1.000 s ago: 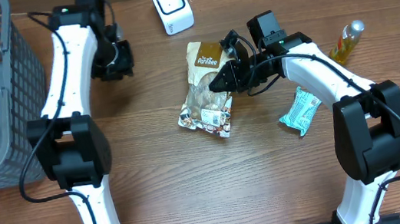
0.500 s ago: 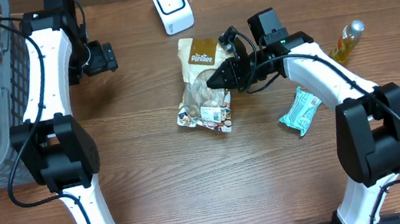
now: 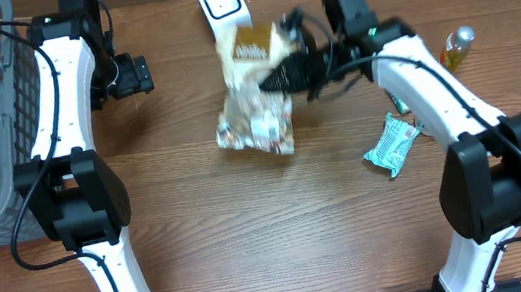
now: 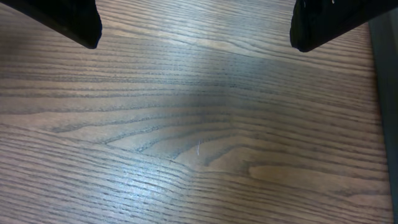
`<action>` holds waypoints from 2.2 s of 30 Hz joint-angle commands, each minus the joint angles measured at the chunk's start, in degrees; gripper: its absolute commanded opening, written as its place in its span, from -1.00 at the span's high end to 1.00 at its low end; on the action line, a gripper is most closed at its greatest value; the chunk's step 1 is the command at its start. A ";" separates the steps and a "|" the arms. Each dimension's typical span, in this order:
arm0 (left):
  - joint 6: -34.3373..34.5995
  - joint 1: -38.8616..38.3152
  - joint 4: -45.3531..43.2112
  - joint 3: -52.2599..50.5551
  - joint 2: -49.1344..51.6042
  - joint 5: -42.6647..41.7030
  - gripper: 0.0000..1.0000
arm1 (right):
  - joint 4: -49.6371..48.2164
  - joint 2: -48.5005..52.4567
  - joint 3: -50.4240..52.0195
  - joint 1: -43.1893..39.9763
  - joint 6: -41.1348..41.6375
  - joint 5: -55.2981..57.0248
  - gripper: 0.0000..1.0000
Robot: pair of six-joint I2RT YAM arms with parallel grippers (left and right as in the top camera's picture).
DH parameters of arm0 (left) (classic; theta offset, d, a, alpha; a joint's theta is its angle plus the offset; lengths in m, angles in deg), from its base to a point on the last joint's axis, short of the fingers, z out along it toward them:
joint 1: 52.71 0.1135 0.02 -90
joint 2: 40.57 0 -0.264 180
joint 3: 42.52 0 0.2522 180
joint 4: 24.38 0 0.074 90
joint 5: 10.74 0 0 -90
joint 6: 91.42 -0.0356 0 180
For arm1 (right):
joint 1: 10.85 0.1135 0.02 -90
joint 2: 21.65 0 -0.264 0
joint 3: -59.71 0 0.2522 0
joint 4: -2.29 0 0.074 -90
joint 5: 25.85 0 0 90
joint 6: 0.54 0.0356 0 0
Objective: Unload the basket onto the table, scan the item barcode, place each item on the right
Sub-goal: 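Lift the PanTree bag with the right gripper toward the scanner, then hold the PanTree bag against the white scanner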
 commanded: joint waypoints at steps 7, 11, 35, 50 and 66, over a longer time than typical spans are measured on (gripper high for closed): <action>0.15 -0.13 -0.15 0.96 -0.07 0.72 -0.99 | 3.98 -3.48 -22.86 3.10 -7.54 17.99 0.93; 0.15 -0.13 -0.17 0.96 -0.07 0.72 -0.99 | -1.86 -2.75 -22.93 6.25 -14.71 29.64 0.93; 0.15 -0.13 -0.15 0.96 -0.07 0.72 -0.99 | -58.47 27.47 -22.86 11.04 -36.30 63.65 0.93; 0.15 -0.13 -0.17 0.96 -0.07 0.72 -0.99 | -59.82 30.27 -22.71 12.46 -35.63 64.06 0.93; 0.15 -0.13 -0.17 0.96 -0.07 0.72 -0.99 | -58.95 33.53 -22.71 16.00 -35.10 62.29 0.93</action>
